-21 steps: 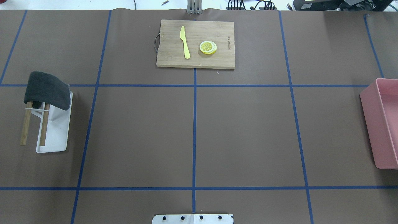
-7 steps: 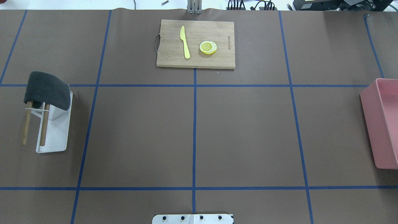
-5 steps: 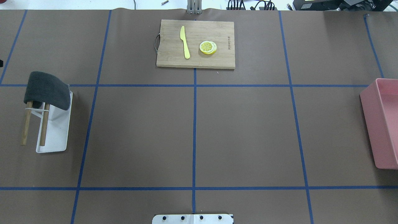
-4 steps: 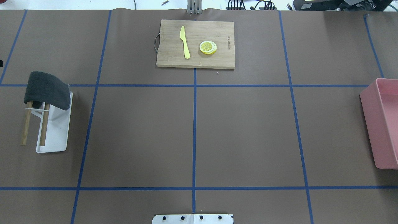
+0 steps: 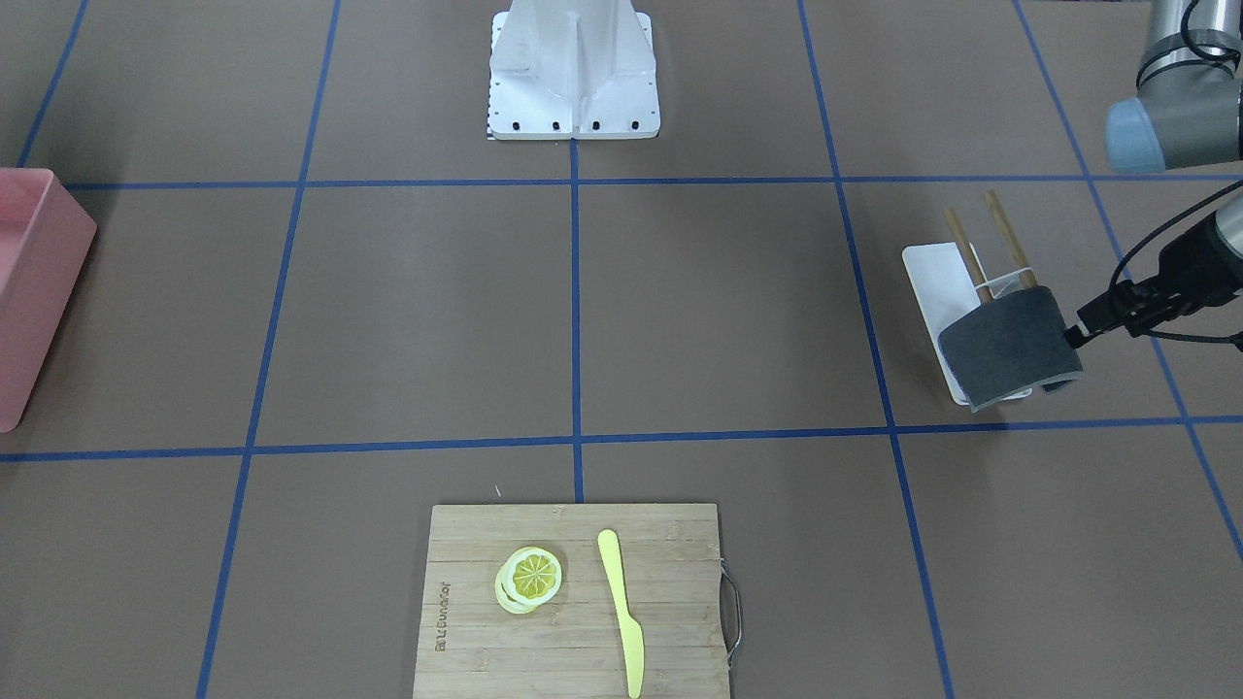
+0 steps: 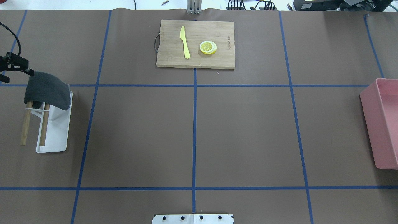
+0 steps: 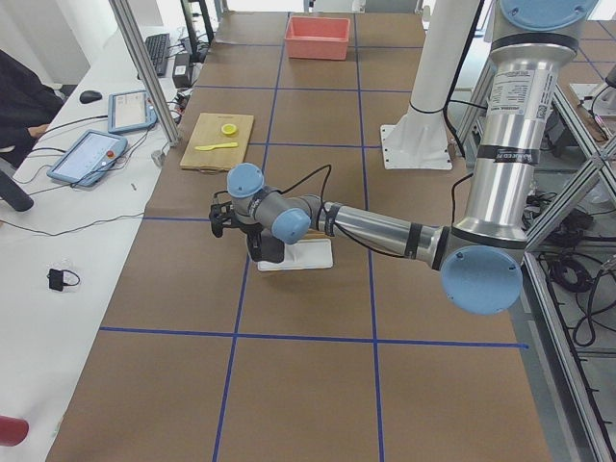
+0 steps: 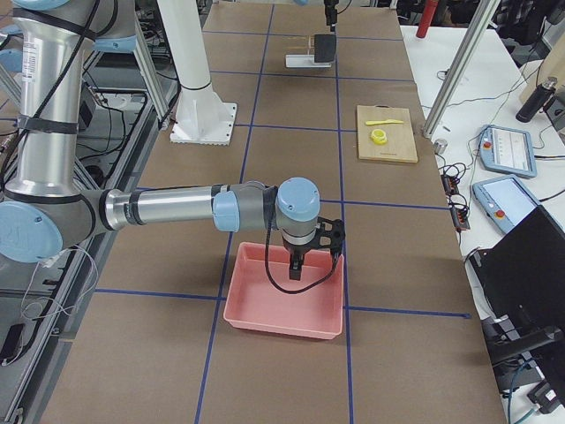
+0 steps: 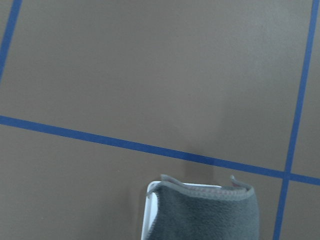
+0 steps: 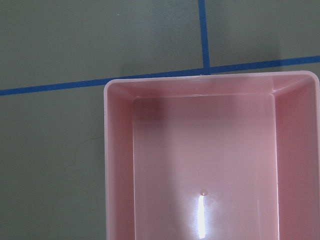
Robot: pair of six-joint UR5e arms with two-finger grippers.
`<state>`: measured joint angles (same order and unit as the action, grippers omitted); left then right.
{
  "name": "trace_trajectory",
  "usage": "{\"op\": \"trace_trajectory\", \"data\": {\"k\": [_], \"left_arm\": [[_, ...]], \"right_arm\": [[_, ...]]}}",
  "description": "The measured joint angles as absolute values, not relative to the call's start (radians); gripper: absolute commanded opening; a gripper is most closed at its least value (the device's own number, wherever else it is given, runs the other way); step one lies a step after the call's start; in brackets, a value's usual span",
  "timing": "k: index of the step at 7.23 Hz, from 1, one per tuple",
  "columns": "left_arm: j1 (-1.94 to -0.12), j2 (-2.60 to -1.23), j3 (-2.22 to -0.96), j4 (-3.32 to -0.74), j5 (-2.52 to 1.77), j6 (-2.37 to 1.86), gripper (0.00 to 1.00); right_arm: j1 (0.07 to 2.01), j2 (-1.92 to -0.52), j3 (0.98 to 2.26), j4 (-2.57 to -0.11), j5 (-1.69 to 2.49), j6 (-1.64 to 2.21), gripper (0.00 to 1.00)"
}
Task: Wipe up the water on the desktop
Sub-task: 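Reach the left gripper down and grasp the grey cloth on the stand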
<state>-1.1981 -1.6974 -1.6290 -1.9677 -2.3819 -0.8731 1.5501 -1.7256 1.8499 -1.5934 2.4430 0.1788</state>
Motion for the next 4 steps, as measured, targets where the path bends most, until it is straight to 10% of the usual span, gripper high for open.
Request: {"op": "trace_trajectory", "data": {"k": [4], "left_arm": [[-1.156,-1.712,-1.629,-1.987,-2.385,-0.917,0.2]], "right_arm": [[1.538,-1.718,1.848,-1.595,2.413,0.184,1.0]]}}
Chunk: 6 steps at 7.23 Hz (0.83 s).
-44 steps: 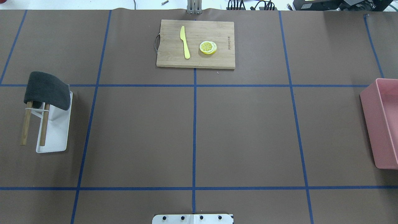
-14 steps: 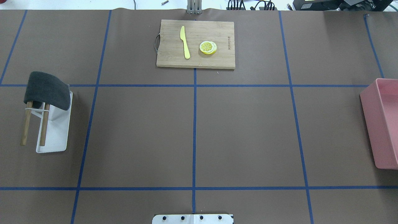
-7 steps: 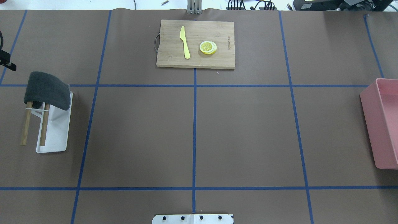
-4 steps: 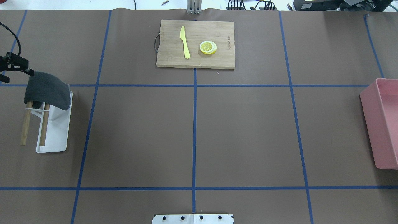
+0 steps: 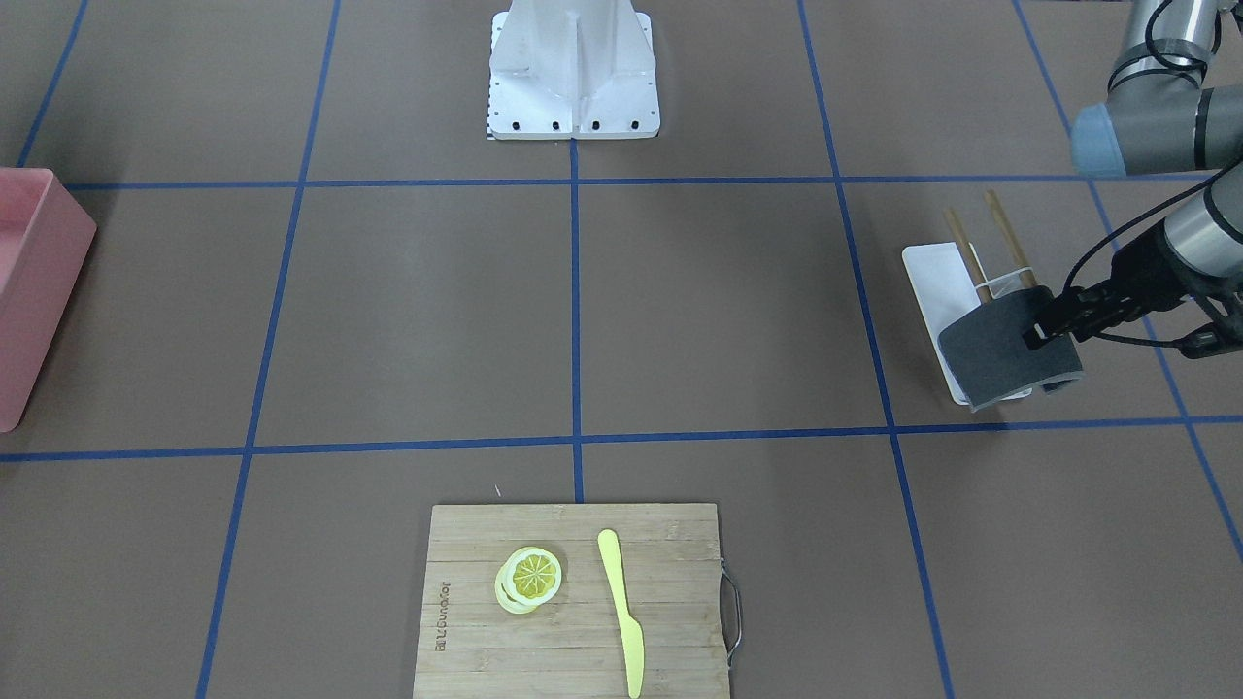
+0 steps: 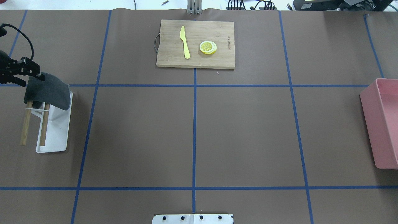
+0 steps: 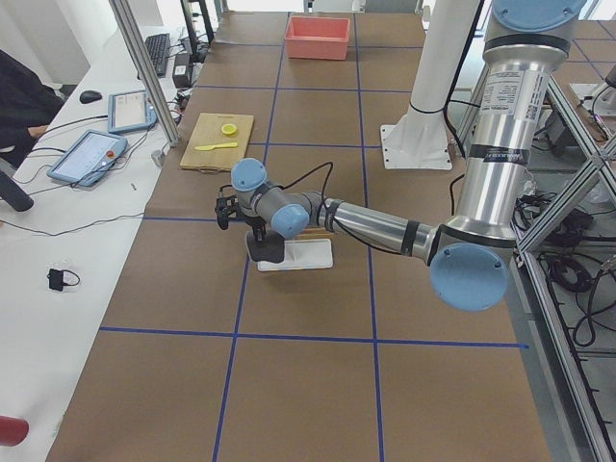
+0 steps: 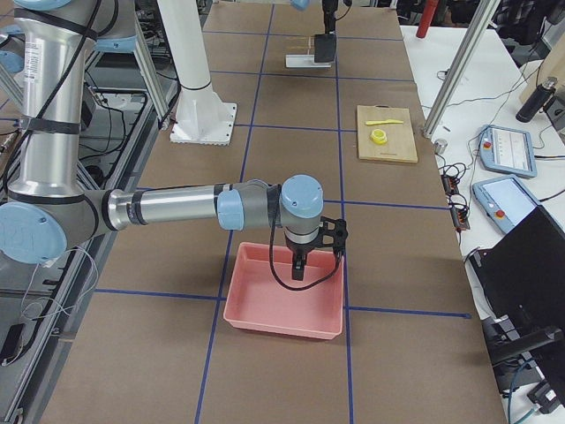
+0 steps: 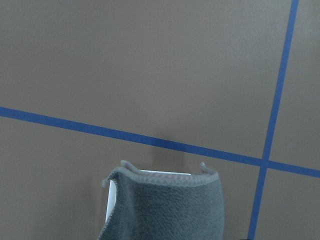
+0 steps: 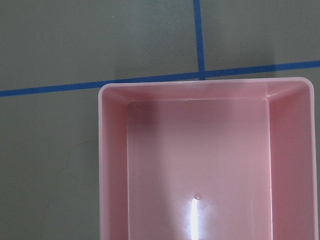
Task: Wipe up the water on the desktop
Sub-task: 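Reach the left gripper down and grasp the grey cloth on the stand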
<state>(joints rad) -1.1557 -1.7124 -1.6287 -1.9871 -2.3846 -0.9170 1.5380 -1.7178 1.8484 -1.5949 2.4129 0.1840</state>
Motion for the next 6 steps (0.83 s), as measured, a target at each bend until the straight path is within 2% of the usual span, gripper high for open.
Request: {"op": "trace_trajectory", "data": {"k": [2,3,4,6], "left_arm": [[-1.157,-1.705,-1.63,-1.987,-2.388,-0.913,0.11],[-1.16,-1.703,-1.633,-1.983,-2.389,-0.912,0.03],[-1.164,-1.701,-1.638,-1.978,-2.391,-0.911,0.0],[-1.188,-1.691,-1.648,-1.972,-2.417,-0.911,0.0]], "right_arm": [[1.535,-1.717,1.85,-1.594,2.414,0.184,1.0],[1.535,-1.717,1.852,-1.595,2.415,0.185,1.0],[1.534,-1.717,1.852,-1.595,2.417,0.185,1.0],[1.534,-1.717,1.854,-1.595,2.421,0.186,1.0]]}}
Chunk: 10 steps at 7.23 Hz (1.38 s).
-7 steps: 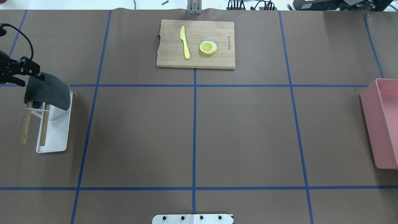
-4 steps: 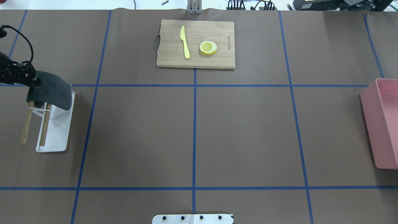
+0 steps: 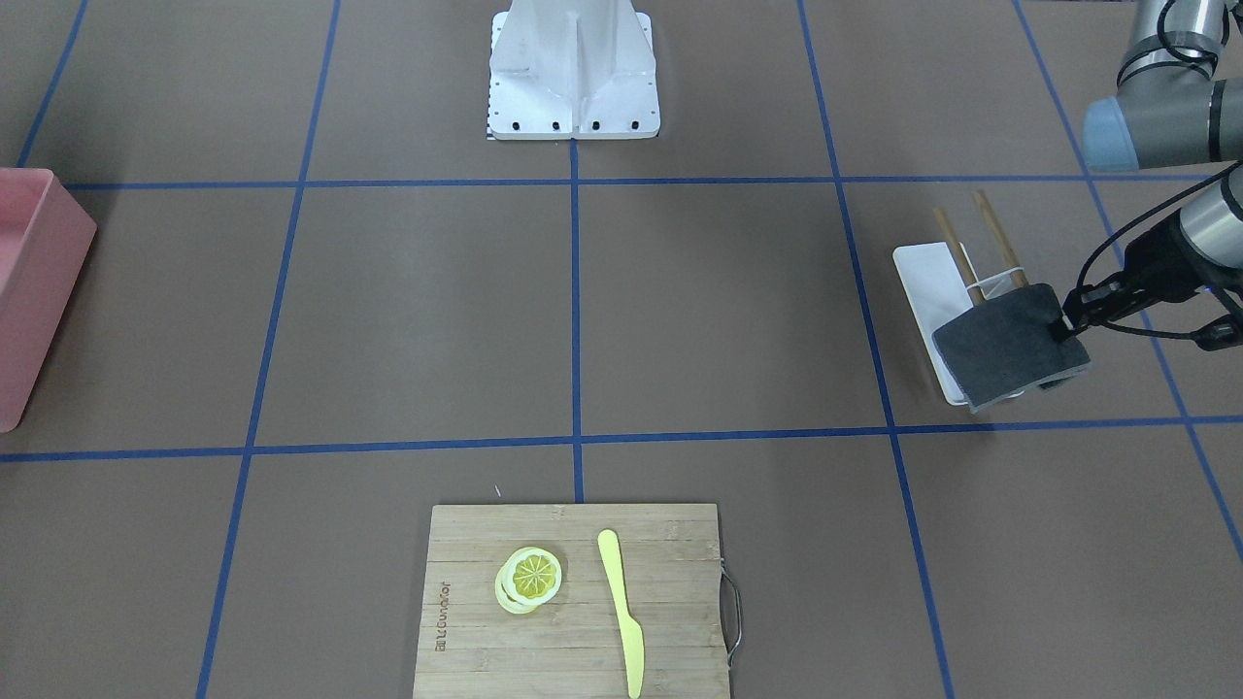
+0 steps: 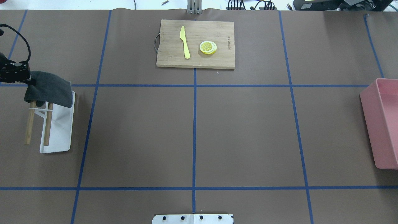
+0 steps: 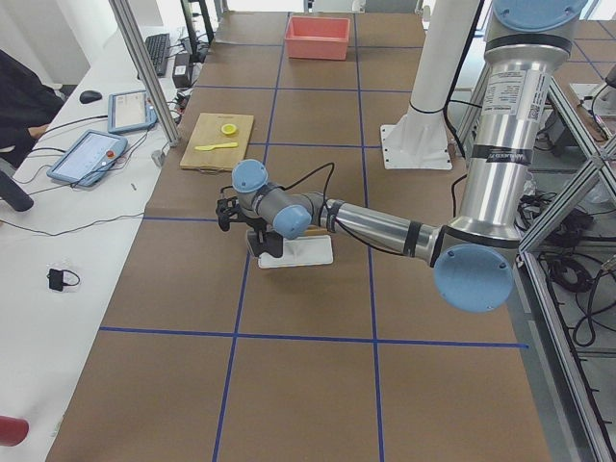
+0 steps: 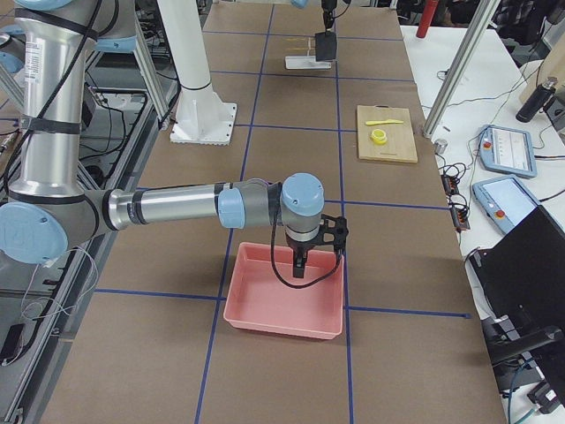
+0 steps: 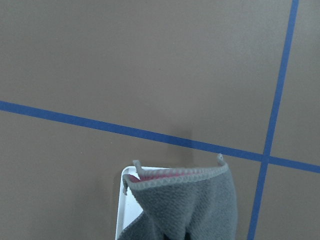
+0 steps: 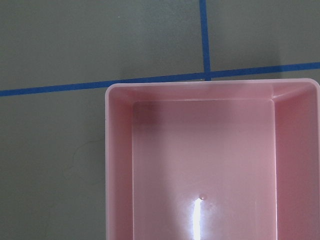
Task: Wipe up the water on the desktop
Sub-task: 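Reach the left gripper down and grasp the grey cloth on the stand, then lift the grey cloth up off the white stand with the left gripper, then carry the cloth toward the table center while the right gripper approaches it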
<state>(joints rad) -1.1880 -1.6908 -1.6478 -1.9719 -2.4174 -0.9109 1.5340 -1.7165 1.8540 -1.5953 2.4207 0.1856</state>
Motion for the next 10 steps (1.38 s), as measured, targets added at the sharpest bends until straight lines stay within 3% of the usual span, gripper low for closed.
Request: {"op": "trace_trajectory", "data": {"k": [4,7,10], "left_arm": [[-1.333,-1.7,-1.68,-1.936,-2.527,-0.917,0.0],[-1.361,-1.857,-1.69,-1.768,-2.574,-1.095,0.0],[-1.214,-2.023,-1.691,-1.748,-2.493,-1.505,0.0]], "right_arm": [[1.531,-1.72,1.866,-1.593,2.425,0.177,1.0],[1.468,-1.638,1.887,-1.597,2.424,0.183,1.0],[1.312,-1.508,1.944,-1.59,2.423,0.194,1.0]]}}
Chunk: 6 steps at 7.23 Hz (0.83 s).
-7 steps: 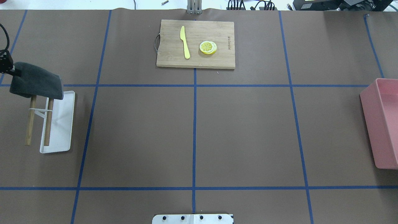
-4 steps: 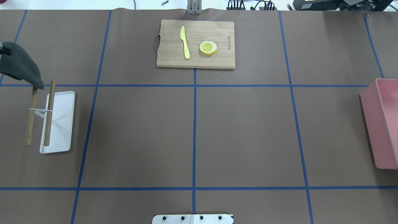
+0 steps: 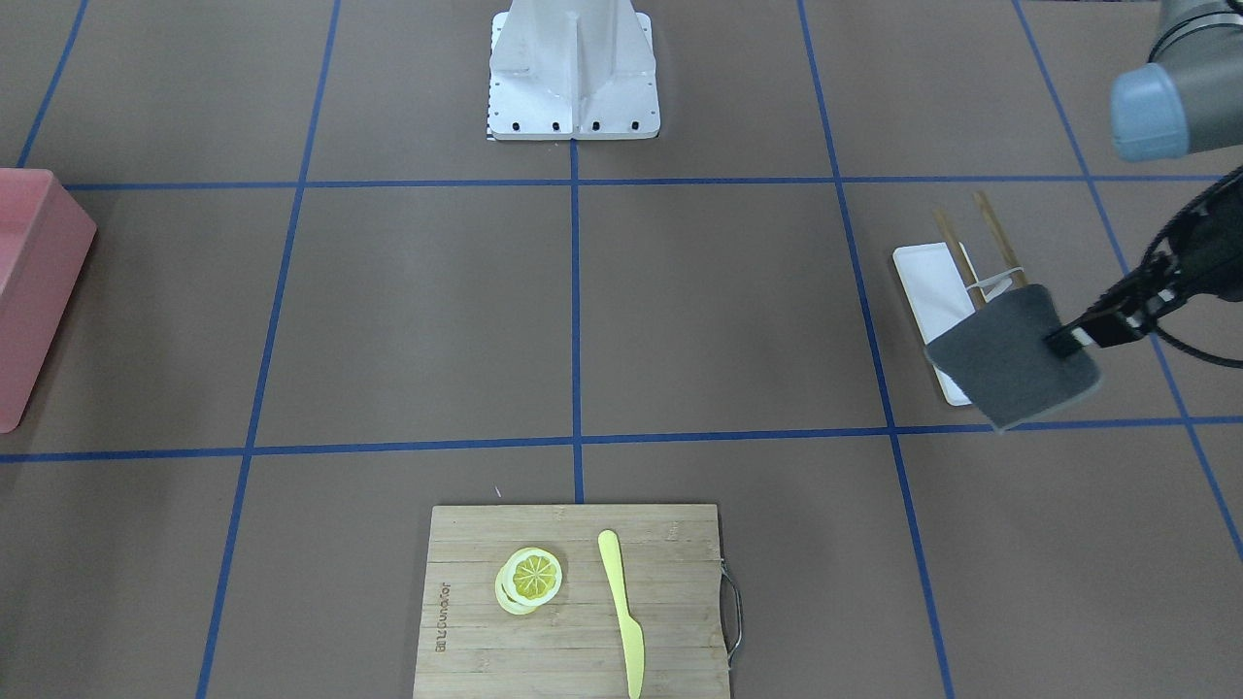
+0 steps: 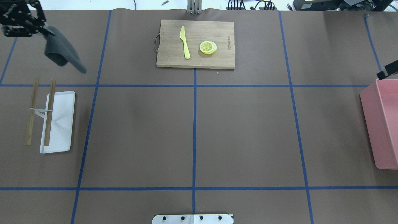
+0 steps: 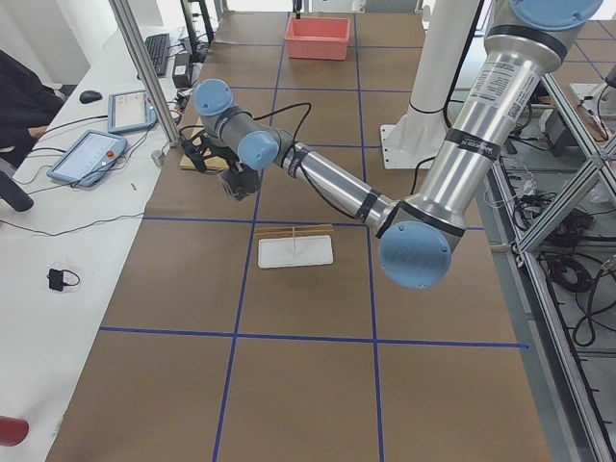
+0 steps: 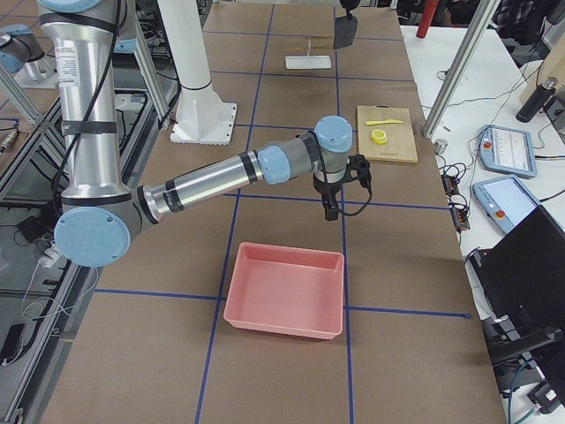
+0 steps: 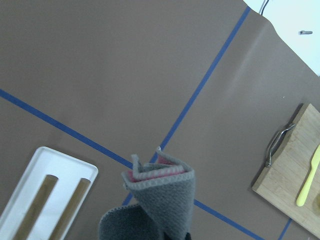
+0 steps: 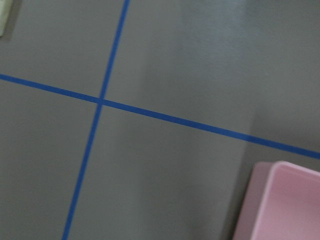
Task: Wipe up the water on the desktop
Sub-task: 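Carry the cloth toward the table center while the right gripper approaches it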
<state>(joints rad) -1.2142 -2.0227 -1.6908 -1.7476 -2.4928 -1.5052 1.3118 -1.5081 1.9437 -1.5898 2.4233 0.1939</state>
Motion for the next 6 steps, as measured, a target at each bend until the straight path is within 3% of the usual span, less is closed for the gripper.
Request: {"op": "trace_trajectory", "data": {"k": [2,6], "left_arm": [[-1.06,-2.123,-1.689,-1.75,-2.387,-1.769,0.0],[-0.836,-2.275,-1.675,-1.751,-2.312,-2.129,0.0]], "right_arm": [[1.23,-1.428,1.986,-1.541,2.423,0.209,1.0],[0.966,-1.27,1.989,-1.214,2.292,0.475,1.0]]}}
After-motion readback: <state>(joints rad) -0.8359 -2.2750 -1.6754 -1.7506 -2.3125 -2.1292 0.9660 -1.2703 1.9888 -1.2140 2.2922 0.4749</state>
